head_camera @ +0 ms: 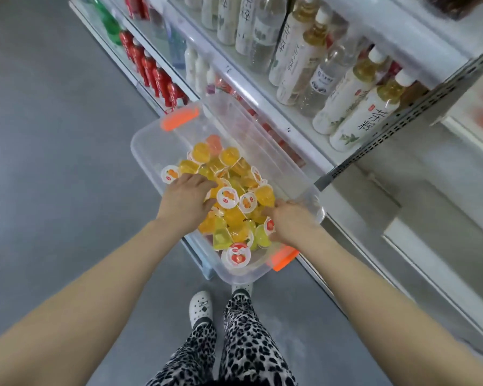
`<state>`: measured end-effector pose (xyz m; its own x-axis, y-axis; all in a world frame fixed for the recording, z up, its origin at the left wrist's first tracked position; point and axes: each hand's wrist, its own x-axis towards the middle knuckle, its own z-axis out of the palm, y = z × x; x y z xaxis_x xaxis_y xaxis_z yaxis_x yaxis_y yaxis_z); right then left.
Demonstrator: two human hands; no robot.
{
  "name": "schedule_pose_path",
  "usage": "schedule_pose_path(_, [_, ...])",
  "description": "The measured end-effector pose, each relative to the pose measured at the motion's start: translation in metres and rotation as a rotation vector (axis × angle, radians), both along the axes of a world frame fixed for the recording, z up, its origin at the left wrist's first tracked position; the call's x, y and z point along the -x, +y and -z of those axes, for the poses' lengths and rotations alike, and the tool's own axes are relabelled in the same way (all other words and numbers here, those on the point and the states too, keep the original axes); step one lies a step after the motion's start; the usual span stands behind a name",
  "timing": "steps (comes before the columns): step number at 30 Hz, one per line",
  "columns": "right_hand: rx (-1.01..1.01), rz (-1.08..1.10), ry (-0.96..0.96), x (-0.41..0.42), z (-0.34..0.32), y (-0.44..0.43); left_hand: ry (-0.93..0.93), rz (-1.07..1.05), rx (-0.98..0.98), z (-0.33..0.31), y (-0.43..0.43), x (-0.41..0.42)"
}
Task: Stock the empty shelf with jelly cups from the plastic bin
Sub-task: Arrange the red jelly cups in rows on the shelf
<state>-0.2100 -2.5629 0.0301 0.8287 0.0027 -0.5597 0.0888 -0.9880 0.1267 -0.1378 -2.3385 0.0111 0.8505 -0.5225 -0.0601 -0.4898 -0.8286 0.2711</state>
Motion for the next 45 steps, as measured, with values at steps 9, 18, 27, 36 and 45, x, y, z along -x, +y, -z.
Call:
schedule_pose_path(9, [0.103, -0.155, 0.062, -0.014, 0.037, 0.005, 0.031, -0.007, -0.051, 0.004, 0.000, -0.006])
schedule_pose_path(18, [-0.418, 0.230, -0.387, -0.011, -0.032, -0.032, 0.176, 0.444, -0.248, -0.008, -0.032, 0.012])
schedule_pose_path(27, [-0.509, 0.363, -0.674, 0.013, -0.037, -0.038, 0.428, 0.794, -0.527, 0.020, -0.070, 0.035])
schedule_pose_path(36, [-0.601, 0.512, -0.708, 0.037, -0.033, -0.043, 0.451, 0.659, -0.381, 0.023, -0.066, 0.032])
schedule_pose_path(45, [-0.553, 0.539, -0.821, 0.063, -0.059, -0.041, 0.293, 0.370, 0.081, -0.041, -0.061, 0.017])
